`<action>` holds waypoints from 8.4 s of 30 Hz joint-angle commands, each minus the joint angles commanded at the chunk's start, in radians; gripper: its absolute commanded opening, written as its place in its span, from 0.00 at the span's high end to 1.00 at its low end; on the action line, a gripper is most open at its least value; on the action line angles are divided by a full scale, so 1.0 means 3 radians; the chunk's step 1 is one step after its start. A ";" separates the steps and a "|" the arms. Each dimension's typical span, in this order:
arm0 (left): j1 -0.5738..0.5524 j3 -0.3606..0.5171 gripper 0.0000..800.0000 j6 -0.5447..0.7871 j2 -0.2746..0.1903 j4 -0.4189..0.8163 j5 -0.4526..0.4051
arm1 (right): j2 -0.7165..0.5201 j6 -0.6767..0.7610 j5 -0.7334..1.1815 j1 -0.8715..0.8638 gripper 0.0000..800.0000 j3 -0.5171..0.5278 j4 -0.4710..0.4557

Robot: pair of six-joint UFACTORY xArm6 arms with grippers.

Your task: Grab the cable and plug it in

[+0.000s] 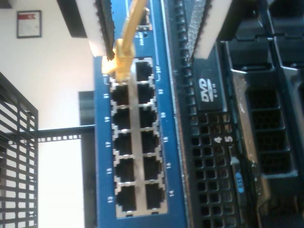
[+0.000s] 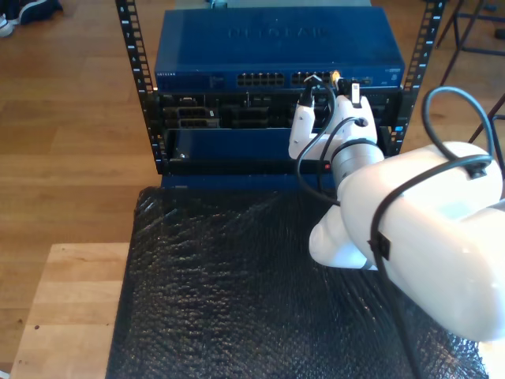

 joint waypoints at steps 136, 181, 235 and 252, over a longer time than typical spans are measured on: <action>0.0000 0.0000 0.00 0.0005 0.0000 0.0000 0.0000 | -0.4046 -0.4572 0.7493 -0.5790 0.01 0.2435 -0.1233; 0.0000 0.0000 0.00 0.0000 0.0000 0.0000 0.0000 | -0.3775 -0.4598 0.6736 -0.5912 0.00 0.2992 -0.1591; 0.0000 0.0000 0.00 0.0005 0.0000 0.0000 0.0000 | -0.3826 -0.4588 0.6511 -0.5917 0.00 0.3110 -0.1586; 0.0000 0.0000 0.00 0.0005 0.0000 0.0000 0.0000 | -0.3826 -0.4588 0.6511 -0.5917 0.00 0.3110 -0.1586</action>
